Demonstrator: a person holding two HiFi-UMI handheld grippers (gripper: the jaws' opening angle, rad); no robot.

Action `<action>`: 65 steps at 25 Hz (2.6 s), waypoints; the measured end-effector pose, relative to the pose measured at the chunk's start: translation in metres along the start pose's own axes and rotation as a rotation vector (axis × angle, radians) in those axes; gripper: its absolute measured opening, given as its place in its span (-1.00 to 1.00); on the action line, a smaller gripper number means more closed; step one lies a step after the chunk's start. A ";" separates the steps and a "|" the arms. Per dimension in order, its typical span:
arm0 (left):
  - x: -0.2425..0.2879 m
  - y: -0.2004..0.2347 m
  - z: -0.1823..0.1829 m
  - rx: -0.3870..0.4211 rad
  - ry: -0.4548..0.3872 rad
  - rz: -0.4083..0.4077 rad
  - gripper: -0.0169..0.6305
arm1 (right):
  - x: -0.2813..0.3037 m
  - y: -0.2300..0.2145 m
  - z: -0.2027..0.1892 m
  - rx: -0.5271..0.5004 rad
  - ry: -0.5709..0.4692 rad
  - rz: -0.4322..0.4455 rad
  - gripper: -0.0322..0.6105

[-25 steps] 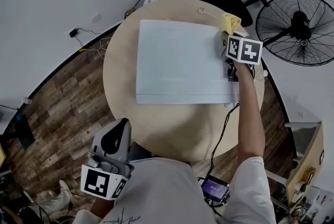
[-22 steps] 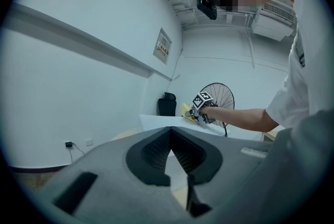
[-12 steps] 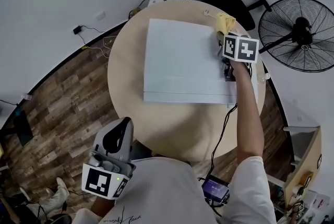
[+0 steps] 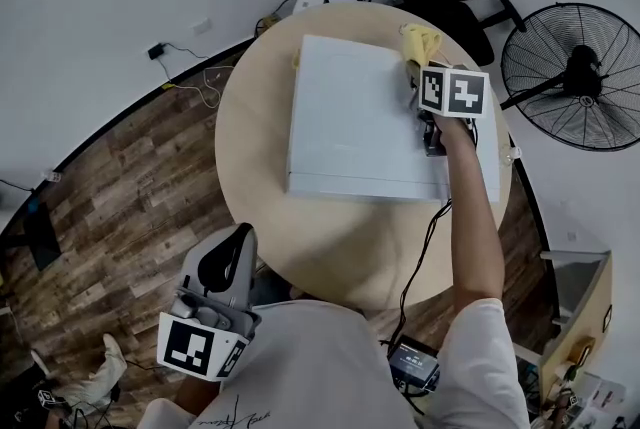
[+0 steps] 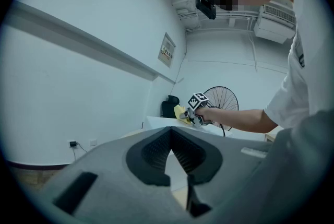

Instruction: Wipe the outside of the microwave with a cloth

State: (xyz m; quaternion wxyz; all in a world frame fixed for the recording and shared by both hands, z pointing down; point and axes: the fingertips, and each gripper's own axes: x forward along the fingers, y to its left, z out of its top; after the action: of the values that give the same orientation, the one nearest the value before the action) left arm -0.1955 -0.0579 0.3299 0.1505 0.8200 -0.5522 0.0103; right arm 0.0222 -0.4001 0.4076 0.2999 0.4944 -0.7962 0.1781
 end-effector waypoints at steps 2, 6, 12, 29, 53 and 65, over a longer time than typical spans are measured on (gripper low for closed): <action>-0.003 0.004 0.000 -0.005 -0.004 0.005 -0.97 | 0.002 0.008 0.002 -0.001 -0.001 0.009 -0.70; -0.007 0.008 0.000 -0.013 -0.007 0.012 -0.97 | 0.003 0.019 0.004 -0.008 0.002 0.021 -0.70; -0.012 0.015 0.000 -0.019 -0.010 0.012 -0.97 | 0.008 0.043 0.009 -0.011 -0.001 0.058 -0.69; -0.029 0.030 0.001 -0.034 -0.030 0.055 -0.97 | 0.022 0.123 0.025 -0.067 -0.001 0.169 -0.69; -0.042 0.023 0.007 -0.028 -0.058 0.066 -0.97 | 0.008 0.216 0.025 -0.097 0.003 0.402 -0.69; -0.034 -0.002 0.010 -0.002 -0.055 0.000 -0.97 | -0.054 0.190 0.054 0.063 -0.141 0.517 -0.69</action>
State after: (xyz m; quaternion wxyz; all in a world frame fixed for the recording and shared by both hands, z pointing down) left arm -0.2083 -0.0286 0.3135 0.1359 0.8197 -0.5563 -0.0128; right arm -0.1458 -0.3092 0.3338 0.1727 0.2948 -0.9090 0.2385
